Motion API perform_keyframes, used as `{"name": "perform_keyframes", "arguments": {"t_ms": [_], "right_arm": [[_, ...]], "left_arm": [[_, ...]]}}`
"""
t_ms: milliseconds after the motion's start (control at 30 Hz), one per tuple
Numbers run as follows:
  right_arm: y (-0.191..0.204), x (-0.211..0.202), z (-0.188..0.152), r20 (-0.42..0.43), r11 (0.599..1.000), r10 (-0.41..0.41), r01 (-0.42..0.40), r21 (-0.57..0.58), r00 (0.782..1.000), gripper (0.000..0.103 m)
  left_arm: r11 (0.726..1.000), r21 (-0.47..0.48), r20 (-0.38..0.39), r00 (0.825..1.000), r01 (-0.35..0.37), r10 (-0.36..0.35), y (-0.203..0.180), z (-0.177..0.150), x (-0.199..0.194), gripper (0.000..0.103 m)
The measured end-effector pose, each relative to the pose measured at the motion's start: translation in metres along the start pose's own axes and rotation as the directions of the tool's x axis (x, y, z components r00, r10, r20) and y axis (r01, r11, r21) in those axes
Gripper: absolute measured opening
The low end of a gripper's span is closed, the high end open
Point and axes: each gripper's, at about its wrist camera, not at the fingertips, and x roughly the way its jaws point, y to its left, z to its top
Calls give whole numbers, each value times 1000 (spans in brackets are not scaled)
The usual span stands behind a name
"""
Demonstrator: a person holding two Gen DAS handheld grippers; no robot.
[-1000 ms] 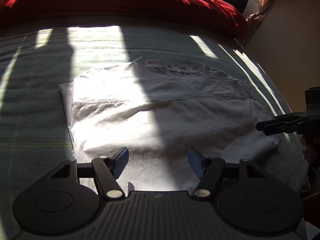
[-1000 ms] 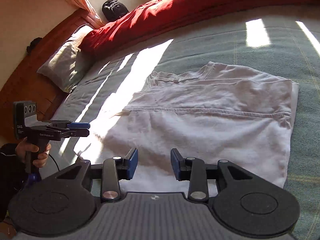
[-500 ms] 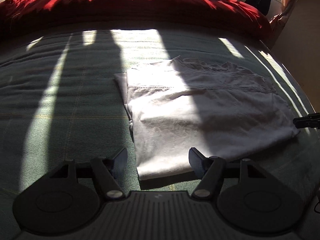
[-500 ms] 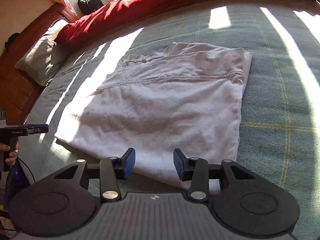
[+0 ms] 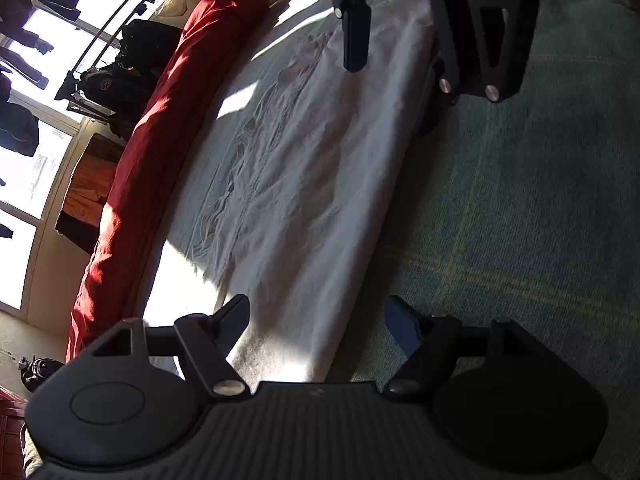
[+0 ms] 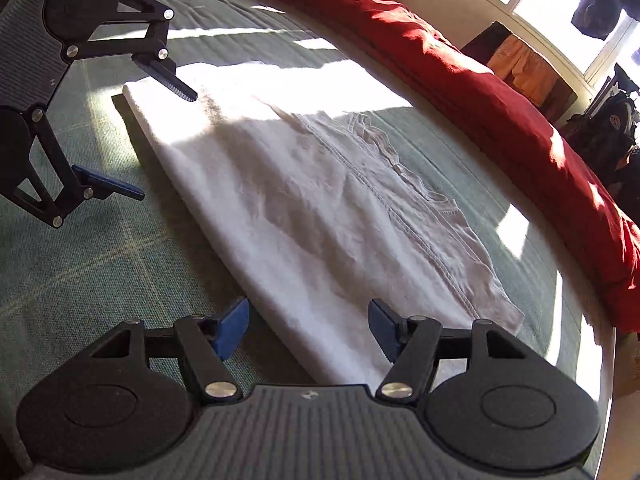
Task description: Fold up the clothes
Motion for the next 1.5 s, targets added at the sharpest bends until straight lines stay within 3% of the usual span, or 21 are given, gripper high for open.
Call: {"name": "perform_keyframes", "arguments": {"t_ms": [133, 300, 433, 633, 800, 867, 967, 1133, 1333, 1400, 1500], "right_arm": [[26, 18, 6, 6, 994, -29, 29, -106, 1000, 70], [32, 32, 17, 30, 994, -30, 33, -105, 999, 71], [28, 37, 14, 43, 992, -60, 65, -113, 997, 78], [1, 29, -22, -8, 972, -174, 170, -164, 985, 78], [-18, 20, -58, -57, 940, -278, 259, -223, 959, 80], [-20, 19, -68, -64, 926, -312, 289, -244, 948, 80], [-11, 23, -61, -32, 921, -313, 295, -255, 949, 80], [7, 37, -32, 42, 911, -291, 290, -293, 956, 80], [-2, 32, -42, 36, 894, -323, 317, -318, 946, 80], [-8, 29, -56, 13, 875, -359, 341, -343, 933, 80], [-15, 23, -68, -12, 879, -366, 341, -333, 930, 74]], "left_arm": [[996, 78, 13, 999, -31, 30, -9, 4, 12, 76], [991, 120, 44, 997, -60, 55, -9, 10, 24, 79], [988, 123, 56, 995, -90, 83, -6, 4, 27, 83], [975, 161, -1, 988, -151, 153, 2, -28, 28, 83], [954, 213, -54, 972, -212, 228, 7, -59, 31, 83], [948, 223, -48, 969, -227, 243, 5, -58, 33, 83], [931, 264, -8, 965, -251, 262, -3, -42, 39, 83], [931, 264, 35, 967, -252, 252, -4, -10, 50, 83], [920, 299, -7, 964, -252, 266, 4, -43, 45, 84], [920, 307, -32, 964, -243, 265, 5, -56, 42, 80], [925, 325, -60, 972, -196, 227, 4, -63, 41, 58]]}}
